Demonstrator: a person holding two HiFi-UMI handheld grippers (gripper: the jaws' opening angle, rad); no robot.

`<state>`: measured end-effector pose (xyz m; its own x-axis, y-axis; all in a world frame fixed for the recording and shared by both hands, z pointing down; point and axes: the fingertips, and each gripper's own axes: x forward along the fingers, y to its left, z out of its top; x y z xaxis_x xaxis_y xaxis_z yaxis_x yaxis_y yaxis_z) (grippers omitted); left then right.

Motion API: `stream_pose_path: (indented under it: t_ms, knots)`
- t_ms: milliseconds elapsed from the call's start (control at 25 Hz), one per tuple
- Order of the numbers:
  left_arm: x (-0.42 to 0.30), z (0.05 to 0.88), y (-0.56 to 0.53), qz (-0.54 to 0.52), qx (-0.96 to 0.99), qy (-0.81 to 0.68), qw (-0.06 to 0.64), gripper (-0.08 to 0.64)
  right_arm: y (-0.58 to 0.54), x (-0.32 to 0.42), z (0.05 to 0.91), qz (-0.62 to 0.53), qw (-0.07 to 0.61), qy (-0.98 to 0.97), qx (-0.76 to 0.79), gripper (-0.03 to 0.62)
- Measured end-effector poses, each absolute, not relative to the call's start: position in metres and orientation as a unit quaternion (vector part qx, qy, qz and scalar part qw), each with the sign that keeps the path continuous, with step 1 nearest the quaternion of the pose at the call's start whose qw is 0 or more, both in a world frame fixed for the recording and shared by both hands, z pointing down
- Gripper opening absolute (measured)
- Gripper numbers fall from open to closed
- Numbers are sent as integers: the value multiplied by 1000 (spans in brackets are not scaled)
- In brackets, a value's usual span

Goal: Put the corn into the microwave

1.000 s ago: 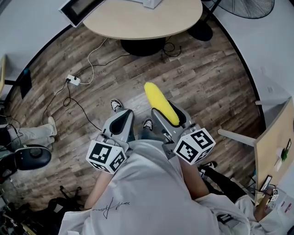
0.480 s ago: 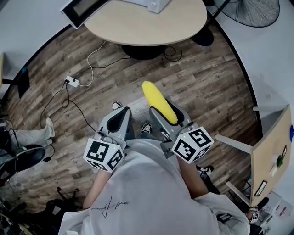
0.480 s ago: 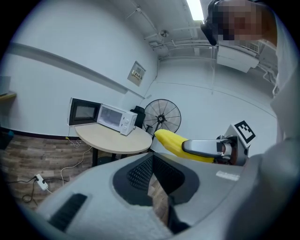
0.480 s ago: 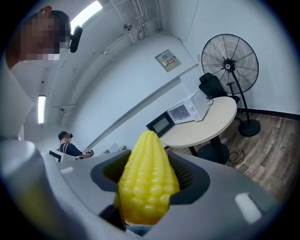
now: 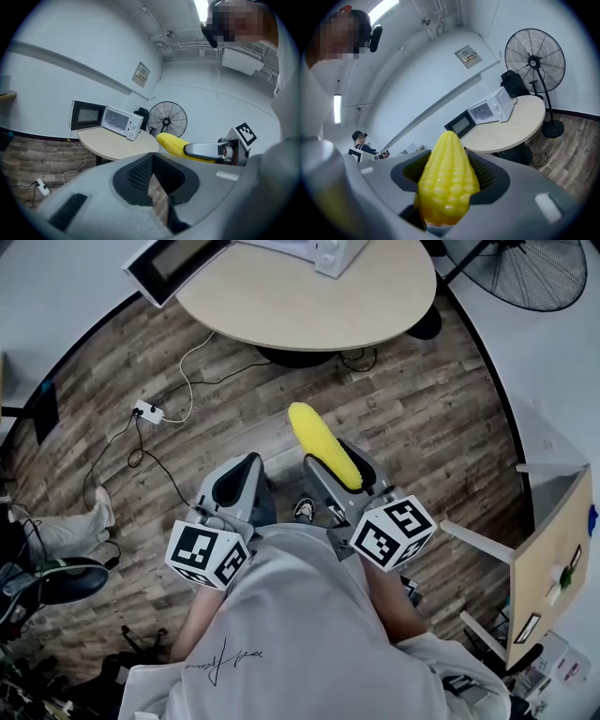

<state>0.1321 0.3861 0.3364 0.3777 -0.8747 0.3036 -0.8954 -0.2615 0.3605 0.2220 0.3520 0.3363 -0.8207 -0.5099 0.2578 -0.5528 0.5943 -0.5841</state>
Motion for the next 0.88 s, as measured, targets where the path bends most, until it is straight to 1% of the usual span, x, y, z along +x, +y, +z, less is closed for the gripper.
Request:
stream_pose_path:
  t_ms: [440, 880]
  knots:
    - [47, 332, 324, 16, 792, -555, 253, -12, 290, 145, 335, 352, 35, -882, 310, 261]
    - [-54, 340, 290, 16, 788, -560, 256, -12, 242, 55, 328, 347, 35, -884, 312, 261]
